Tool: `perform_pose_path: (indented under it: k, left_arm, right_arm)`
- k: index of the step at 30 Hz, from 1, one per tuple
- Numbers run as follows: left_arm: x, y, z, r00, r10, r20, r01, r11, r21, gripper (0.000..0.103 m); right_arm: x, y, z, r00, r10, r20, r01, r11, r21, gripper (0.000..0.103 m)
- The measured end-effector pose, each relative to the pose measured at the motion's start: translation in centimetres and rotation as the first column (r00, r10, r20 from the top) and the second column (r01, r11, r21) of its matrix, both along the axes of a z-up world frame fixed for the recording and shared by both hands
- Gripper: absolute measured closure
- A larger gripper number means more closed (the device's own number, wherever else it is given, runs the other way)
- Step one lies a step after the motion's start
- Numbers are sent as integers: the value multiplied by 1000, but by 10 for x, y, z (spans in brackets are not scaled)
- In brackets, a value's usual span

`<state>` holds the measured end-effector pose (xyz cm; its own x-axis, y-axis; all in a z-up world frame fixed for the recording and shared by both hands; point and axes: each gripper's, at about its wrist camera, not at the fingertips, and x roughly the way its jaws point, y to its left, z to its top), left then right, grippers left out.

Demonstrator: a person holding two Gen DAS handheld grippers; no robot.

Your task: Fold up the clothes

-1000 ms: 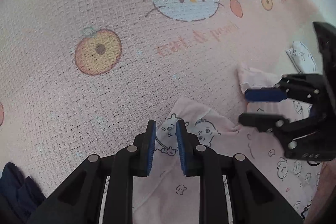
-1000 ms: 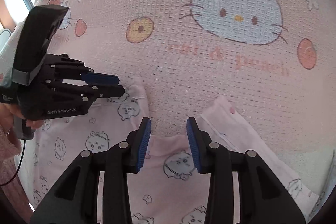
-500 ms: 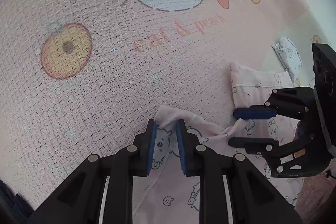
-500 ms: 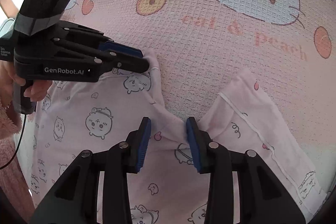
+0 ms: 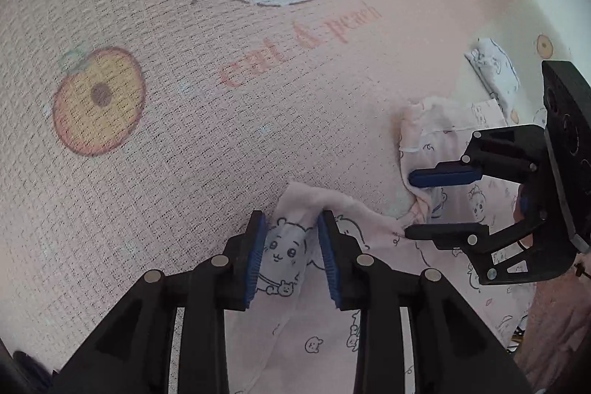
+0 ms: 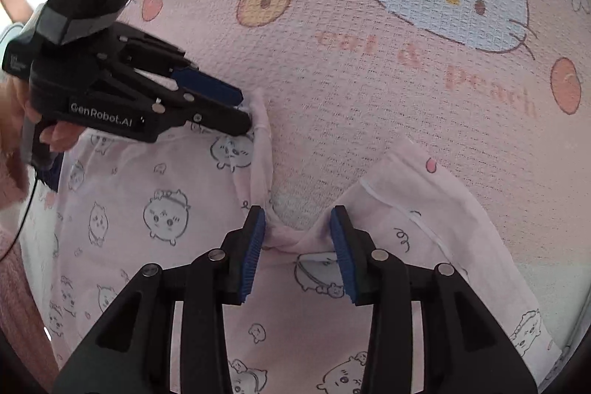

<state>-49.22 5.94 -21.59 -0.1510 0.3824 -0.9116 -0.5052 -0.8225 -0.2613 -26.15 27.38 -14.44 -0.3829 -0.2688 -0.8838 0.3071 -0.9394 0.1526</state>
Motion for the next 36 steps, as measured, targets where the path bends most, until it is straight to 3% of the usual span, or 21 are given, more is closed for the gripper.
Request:
perform_pose_path:
  k: [8,9,11,15,17,20,25,27,30,32,36]
  left_arm:
    - [6,3,11,999,-25,-31,25,1000,-4,73]
    - [9,9,10,999,-38,-37,37,999,-18,93]
    - [15,19,10,997,-51,-62,48,997,-57,97]
    - [16,5,14,989,119,-84,-119,993,3,97]
    - [14,-6,10,973,227,-44,-224,972,64,97]
    - [14,-8,0,949,315,-17,-310,942,130,96]
    - [19,-24,1,936,352,9,-348,922,167,96]
    - [24,-40,3,927,374,23,-372,910,184,95]
    - [32,-59,6,913,407,26,-403,893,199,94]
    - [34,-62,7,913,407,20,-403,894,198,94]
    - [33,-57,7,915,404,19,-399,897,190,94]
  right_arm:
    - [1,-2,-2,1000,8,-11,-8,1000,24,65]
    - [2,-3,-2,1000,8,-15,-7,1000,30,65]
    - [3,-4,-1,1000,-2,-23,3,999,43,66]
    - [5,2,1,996,-70,-48,73,996,51,67]
    - [6,8,2,990,-125,-67,128,990,51,68]
    - [5,7,7,988,-120,-93,125,991,54,68]
    - [3,2,16,986,-95,-134,103,993,60,67]
    - [-7,-3,4,996,-59,-68,66,992,110,68]
    - [-10,-1,3,997,-58,-54,64,991,114,67]
    - [-12,0,4,997,-59,-54,64,992,108,63]
    - [-15,4,7,997,-61,-55,66,993,96,67]
